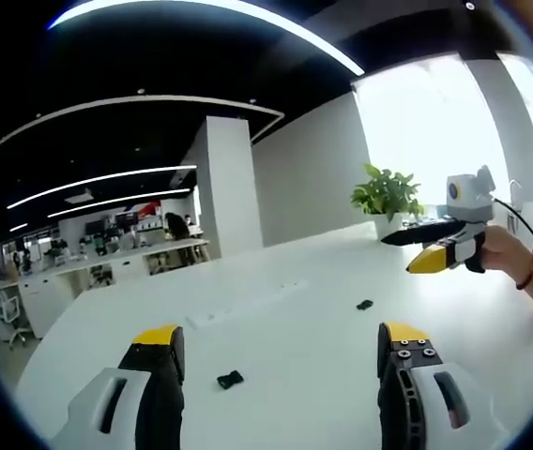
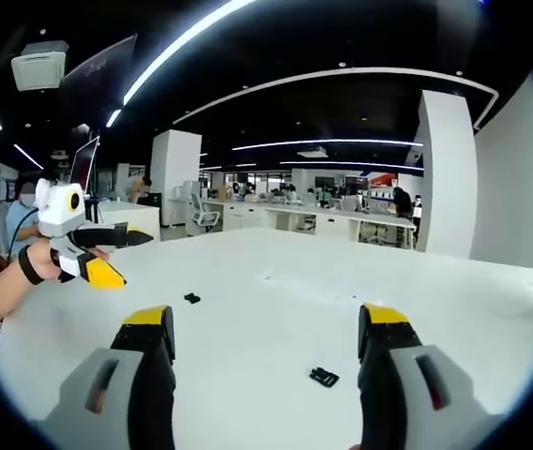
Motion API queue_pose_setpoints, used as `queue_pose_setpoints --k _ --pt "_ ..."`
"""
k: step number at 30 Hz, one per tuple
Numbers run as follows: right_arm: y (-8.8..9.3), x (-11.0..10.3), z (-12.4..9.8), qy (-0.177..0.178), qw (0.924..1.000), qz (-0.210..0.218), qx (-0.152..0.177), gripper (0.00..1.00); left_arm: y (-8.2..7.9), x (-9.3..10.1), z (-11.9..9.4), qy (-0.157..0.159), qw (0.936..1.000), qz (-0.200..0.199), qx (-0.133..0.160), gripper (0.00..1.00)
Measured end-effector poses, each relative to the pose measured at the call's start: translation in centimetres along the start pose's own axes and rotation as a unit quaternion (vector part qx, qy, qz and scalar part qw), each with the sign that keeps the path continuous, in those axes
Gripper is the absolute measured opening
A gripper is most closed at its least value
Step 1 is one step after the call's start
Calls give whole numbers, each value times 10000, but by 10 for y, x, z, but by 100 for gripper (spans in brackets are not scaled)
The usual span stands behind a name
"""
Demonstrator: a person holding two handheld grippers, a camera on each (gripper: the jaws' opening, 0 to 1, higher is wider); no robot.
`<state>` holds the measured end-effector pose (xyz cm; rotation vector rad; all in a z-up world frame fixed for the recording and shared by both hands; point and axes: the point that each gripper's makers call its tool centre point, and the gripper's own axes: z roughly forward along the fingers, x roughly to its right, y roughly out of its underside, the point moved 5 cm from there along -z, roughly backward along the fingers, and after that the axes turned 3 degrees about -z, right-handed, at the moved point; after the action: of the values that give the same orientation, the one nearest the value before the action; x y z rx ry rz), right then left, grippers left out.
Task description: Snap the two parts of the plastic buckle together until the buckle closes and remains connected.
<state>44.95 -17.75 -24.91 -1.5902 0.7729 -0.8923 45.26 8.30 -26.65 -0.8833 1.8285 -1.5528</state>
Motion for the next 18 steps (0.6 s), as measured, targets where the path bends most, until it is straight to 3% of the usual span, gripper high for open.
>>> queue_pose_setpoints --k 18 --pt "-6 2 10 -11 10000 -50 -28 80 -5 -7 8 -23 10000 -25 -13 86"
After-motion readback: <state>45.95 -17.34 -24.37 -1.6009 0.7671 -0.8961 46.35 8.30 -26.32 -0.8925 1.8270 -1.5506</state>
